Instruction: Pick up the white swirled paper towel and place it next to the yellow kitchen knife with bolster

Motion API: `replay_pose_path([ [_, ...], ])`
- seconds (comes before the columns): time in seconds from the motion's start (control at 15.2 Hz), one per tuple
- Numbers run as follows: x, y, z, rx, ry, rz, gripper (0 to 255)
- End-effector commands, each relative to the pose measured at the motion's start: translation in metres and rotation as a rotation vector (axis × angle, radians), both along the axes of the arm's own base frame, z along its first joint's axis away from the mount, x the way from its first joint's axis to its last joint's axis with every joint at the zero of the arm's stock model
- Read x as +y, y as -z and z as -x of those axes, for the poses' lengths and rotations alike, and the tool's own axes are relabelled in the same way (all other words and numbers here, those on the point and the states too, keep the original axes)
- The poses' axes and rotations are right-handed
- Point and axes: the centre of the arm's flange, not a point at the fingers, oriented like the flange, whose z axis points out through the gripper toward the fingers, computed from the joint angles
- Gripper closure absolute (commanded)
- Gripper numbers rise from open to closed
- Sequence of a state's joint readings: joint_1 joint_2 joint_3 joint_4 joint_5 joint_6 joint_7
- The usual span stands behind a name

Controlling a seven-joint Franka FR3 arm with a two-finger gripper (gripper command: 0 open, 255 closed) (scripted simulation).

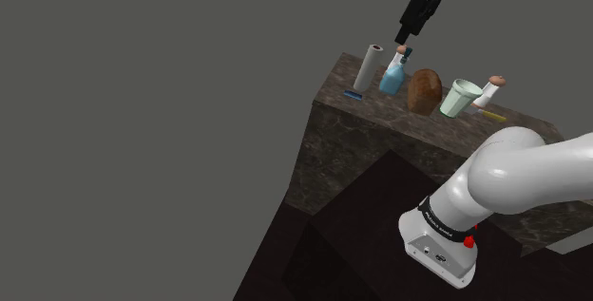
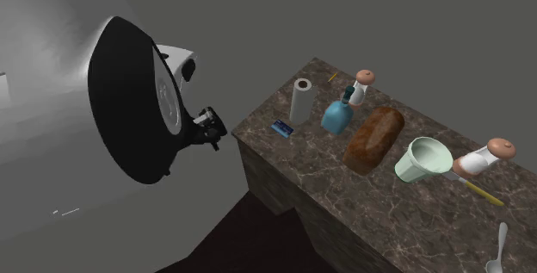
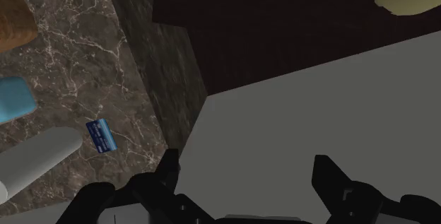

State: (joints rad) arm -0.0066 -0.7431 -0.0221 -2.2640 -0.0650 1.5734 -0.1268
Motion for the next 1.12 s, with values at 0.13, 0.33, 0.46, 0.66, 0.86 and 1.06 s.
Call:
replay_pose_path([
  [0.13, -0.020, 0.010, -0.014, -0.001, 0.003, 0.000, 0],
  [0.33, -0.051, 0.024, -0.034, -0.001, 0.008, 0.000, 0],
  [0.46, -0.072, 0.034, -0.047, -0.002, 0.011, 0.000, 0],
  [0.66, -0.102, 0.048, -0.067, -0.003, 0.016, 0.000, 0],
  [0.86, -0.133, 0.063, -0.087, -0.004, 0.021, 0.000, 0],
  [1.06, -0.164, 0.077, -0.107, -0.005, 0.026, -0.001, 0],
])
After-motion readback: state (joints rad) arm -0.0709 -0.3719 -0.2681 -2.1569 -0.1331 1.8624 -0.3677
